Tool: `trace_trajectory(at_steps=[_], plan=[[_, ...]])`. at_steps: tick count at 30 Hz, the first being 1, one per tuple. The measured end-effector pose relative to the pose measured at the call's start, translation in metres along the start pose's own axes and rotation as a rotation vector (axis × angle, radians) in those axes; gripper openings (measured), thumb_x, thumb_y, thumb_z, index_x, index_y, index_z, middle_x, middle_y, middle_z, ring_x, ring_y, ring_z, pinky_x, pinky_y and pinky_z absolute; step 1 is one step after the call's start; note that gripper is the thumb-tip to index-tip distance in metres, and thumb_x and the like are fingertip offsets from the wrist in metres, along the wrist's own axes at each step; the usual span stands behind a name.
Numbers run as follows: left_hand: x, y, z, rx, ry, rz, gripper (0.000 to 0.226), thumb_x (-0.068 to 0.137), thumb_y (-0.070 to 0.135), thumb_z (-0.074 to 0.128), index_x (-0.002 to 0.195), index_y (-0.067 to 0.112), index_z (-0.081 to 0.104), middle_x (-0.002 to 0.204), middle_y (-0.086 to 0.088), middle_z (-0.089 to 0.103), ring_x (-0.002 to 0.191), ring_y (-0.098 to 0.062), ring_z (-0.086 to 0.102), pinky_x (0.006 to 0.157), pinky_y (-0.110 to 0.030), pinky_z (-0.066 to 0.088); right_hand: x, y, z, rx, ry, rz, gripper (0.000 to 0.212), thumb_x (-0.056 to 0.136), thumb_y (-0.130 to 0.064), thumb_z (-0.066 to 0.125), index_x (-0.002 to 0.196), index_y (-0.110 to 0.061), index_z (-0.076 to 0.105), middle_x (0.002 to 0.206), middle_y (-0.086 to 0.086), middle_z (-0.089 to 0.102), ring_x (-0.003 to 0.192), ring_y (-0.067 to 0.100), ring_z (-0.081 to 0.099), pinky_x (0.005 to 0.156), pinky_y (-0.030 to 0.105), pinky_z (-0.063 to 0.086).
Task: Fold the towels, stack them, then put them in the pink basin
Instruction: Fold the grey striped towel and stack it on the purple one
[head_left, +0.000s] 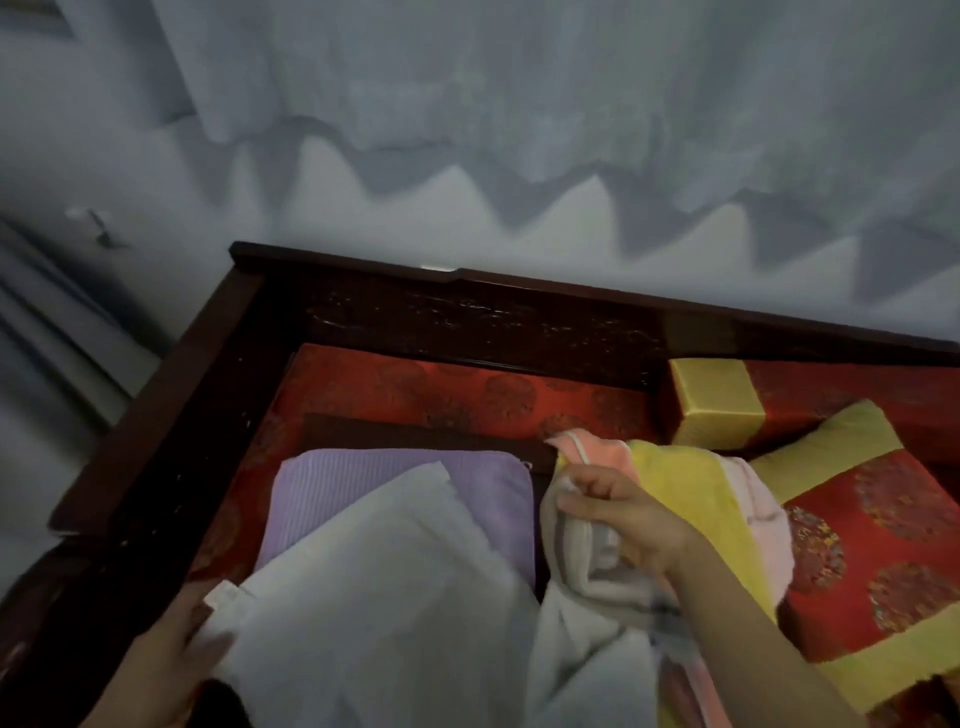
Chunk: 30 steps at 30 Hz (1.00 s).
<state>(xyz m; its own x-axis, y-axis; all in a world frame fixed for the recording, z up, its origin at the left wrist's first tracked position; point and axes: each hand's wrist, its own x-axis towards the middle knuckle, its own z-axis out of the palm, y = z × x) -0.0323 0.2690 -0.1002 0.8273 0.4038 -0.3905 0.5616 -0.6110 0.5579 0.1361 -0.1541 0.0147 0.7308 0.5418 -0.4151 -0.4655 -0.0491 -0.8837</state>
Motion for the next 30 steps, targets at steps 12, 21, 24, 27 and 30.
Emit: trace_trajectory(at_steps=[12, 21, 24, 27, 30], plan=[[-0.021, -0.036, 0.229, 0.086, -0.345, 0.452, 0.063, 0.049, 0.057, 0.072, 0.108, 0.042, 0.054, 0.079, -0.028, 0.039, 0.089, -0.036, 0.06, 0.093, -0.031, 0.047, 0.177, 0.059, 0.059, -0.529, 0.255, 0.212, 0.019, 0.071, -0.006, 0.08, 0.062, -0.014, 0.066, 0.057, 0.0, 0.06, 0.054, 0.009, 0.054, 0.063, 0.028, 0.046], [-0.061, 0.175, 0.185, 0.261, -0.175, 0.581, 0.045, 0.051, 0.055, 0.053, 0.087, 0.03, 0.058, 0.091, 0.008, 0.052, 0.08, -0.012, 0.05, 0.061, -0.026, 0.045, 0.199, 0.042, 0.047, -0.93, 0.089, 0.265, 0.032, 0.064, -0.019, 0.087, 0.09, -0.004, 0.075, 0.086, 0.003, 0.066, 0.083, 0.013, 0.058, 0.072, 0.024, 0.043], [-0.054, 0.179, 0.183, 0.276, 0.096, 0.765, 0.009, 0.052, 0.029, 0.059, 0.06, 0.023, 0.057, 0.077, 0.0, 0.047, 0.071, -0.018, 0.05, 0.05, -0.028, 0.037, 0.201, 0.046, 0.046, -0.98, 0.075, 0.229, 0.031, 0.065, -0.019, 0.086, 0.089, -0.003, 0.074, 0.084, 0.003, 0.065, 0.082, 0.013, 0.057, 0.072, 0.023, 0.042], [-0.066, 0.161, 0.144, -0.041, 0.129, 0.746, 0.025, 0.069, 0.035, 0.066, 0.059, 0.02, 0.05, 0.065, 0.007, 0.051, 0.06, -0.009, 0.048, 0.049, -0.021, 0.038, 0.202, 0.048, 0.041, -0.978, 0.052, 0.2, 0.028, 0.066, -0.02, 0.086, 0.086, -0.005, 0.074, 0.081, 0.002, 0.066, 0.079, 0.012, 0.057, 0.072, 0.024, 0.042], [-0.087, 0.12, 0.098, -0.771, 0.096, 0.237, 0.059, 0.061, 0.069, 0.068, 0.063, 0.01, 0.063, 0.066, 0.004, 0.06, 0.054, 0.003, 0.05, 0.054, -0.006, 0.037, 0.205, 0.047, 0.034, -0.995, 0.006, 0.183, 0.015, 0.069, -0.023, 0.084, 0.068, -0.018, 0.069, 0.07, -0.005, 0.064, 0.07, 0.01, 0.056, 0.069, 0.024, 0.044]])
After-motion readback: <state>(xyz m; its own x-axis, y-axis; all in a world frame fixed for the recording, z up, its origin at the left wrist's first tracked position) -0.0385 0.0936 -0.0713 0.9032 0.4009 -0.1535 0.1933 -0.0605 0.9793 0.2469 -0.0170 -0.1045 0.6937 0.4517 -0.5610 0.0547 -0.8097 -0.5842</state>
